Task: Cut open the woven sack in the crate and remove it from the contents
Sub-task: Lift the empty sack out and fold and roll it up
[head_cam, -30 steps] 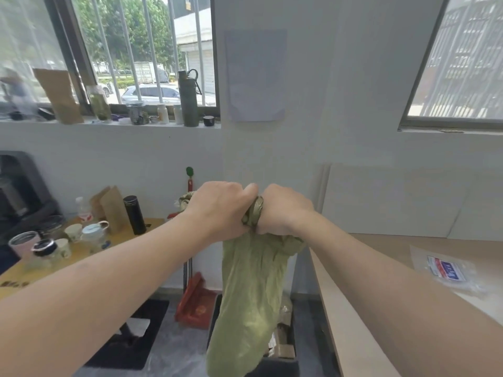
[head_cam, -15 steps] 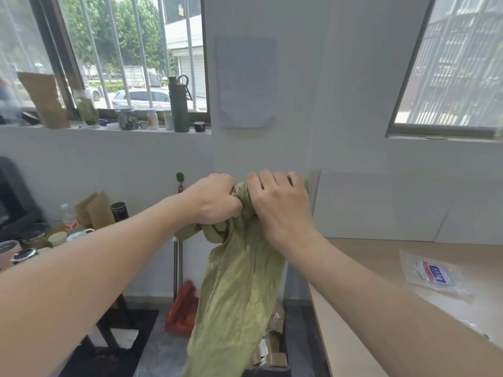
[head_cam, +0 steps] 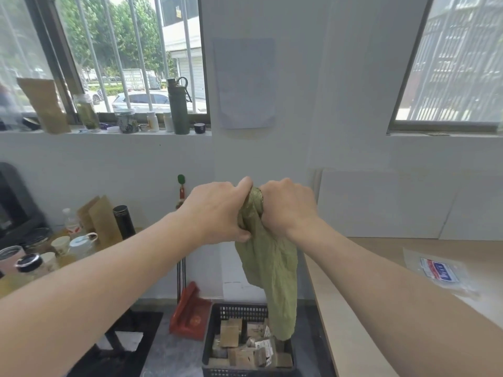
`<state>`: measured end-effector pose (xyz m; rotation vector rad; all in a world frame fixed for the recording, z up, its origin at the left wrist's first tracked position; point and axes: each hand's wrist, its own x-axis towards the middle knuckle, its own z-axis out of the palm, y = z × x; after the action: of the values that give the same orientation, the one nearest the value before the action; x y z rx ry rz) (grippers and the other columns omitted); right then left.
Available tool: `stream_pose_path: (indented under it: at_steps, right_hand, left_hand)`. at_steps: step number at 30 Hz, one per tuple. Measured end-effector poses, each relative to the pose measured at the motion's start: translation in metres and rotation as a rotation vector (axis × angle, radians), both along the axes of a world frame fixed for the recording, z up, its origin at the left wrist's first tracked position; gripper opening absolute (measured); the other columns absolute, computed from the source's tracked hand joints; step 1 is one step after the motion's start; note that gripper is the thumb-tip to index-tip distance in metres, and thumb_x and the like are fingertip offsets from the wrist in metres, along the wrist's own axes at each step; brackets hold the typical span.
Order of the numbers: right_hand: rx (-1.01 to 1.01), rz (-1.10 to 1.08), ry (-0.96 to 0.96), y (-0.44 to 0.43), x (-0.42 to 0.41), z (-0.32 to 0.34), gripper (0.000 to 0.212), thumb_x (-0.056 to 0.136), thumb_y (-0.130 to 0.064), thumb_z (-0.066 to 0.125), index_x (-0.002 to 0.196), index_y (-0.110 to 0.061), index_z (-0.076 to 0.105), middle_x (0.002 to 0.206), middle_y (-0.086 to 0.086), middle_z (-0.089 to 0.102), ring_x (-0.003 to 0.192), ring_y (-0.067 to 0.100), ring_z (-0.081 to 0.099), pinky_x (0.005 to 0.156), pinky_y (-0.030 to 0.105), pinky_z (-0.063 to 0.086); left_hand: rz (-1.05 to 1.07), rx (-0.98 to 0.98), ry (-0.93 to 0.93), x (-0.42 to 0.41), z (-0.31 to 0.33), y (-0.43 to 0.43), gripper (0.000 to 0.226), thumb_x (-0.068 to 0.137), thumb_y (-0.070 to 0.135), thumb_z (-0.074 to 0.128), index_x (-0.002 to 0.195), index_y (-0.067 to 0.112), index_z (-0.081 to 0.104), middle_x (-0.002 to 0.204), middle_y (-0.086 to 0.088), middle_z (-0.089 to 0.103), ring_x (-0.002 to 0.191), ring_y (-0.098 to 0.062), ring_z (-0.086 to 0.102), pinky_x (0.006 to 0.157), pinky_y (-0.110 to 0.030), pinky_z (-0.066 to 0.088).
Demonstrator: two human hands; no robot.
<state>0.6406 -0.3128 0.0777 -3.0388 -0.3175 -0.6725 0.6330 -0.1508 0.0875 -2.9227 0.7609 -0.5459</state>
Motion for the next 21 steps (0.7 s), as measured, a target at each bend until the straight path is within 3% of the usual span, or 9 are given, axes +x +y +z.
stream_pose_path:
  at_steps: [4,7,11,14,18,20,21]
  right_hand:
    - [0.110,-0.037,0.126,0.008,-0.001,0.005,0.011,0.074,-0.010,0.058,0.070,-0.016,0.051,0.070,0.003,0.054,0.054,0.021,0.048,0.051,0.030,0.036]
    - [0.124,-0.018,0.175,0.011,-0.002,0.004,0.011,0.074,-0.014,0.061,0.071,-0.017,0.051,0.070,0.003,0.055,0.054,0.020,0.047,0.055,0.030,0.037]
    - [0.018,0.014,0.134,0.009,-0.003,0.003,0.014,0.073,-0.014,0.062,0.073,-0.019,0.049,0.070,0.001,0.053,0.058,0.025,0.049,0.056,0.032,0.037]
    - [-0.079,0.074,-0.025,0.006,-0.001,0.001,0.026,0.069,-0.013,0.064,0.087,-0.019,0.047,0.071,0.001,0.054,0.068,0.034,0.055,0.060,0.033,0.031]
    - [-0.210,0.091,-0.335,0.002,0.001,-0.010,0.052,0.053,-0.011,0.072,0.103,-0.017,0.060,0.091,0.010,0.062,0.079,0.033,0.059,0.081,0.044,0.034]
    - [-0.235,0.079,-0.414,0.001,-0.002,-0.013,0.051,0.058,-0.005,0.069,0.108,-0.013,0.063,0.098,0.010,0.062,0.085,0.034,0.060,0.092,0.047,0.036]
    - [-0.232,0.081,-0.458,0.002,-0.003,-0.012,0.043,0.061,0.000,0.065,0.102,-0.012,0.063,0.094,0.010,0.061,0.083,0.034,0.060,0.090,0.046,0.038]
  left_hand:
    - [0.145,0.048,-0.204,-0.001,-0.011,-0.005,0.050,0.081,0.044,0.071,0.106,0.018,0.036,0.079,-0.001,0.047,0.073,-0.027,0.047,0.058,-0.034,0.033]
    - [0.216,0.061,-0.197,0.000,-0.014,-0.003,0.038,0.089,0.038,0.063,0.094,0.017,0.032,0.064,0.003,0.045,0.055,-0.025,0.046,0.046,-0.030,0.024]
    - [0.207,0.041,-0.111,0.004,-0.011,-0.003,0.026,0.081,0.032,0.059,0.080,0.019,0.037,0.063,0.004,0.044,0.050,-0.021,0.042,0.050,-0.030,0.033]
    - [0.188,-0.013,-0.023,0.004,-0.006,-0.002,0.019,0.071,0.035,0.058,0.072,0.020,0.047,0.066,0.002,0.052,0.059,-0.025,0.053,0.058,-0.032,0.045]
    - [0.233,-0.275,0.132,0.014,0.001,0.002,0.020,0.067,0.032,0.058,0.069,0.012,0.057,0.068,-0.006,0.062,0.063,-0.030,0.059,0.061,-0.034,0.051]
    - [0.217,-0.399,0.274,0.019,0.008,0.003,0.021,0.071,0.030,0.061,0.067,0.009,0.056,0.069,-0.008,0.064,0.064,-0.031,0.061,0.058,-0.033,0.048]
    - [0.192,-0.453,0.362,0.020,0.011,0.002,0.021,0.073,0.027,0.064,0.068,0.008,0.055,0.068,-0.007,0.064,0.062,-0.029,0.060,0.056,-0.032,0.046]
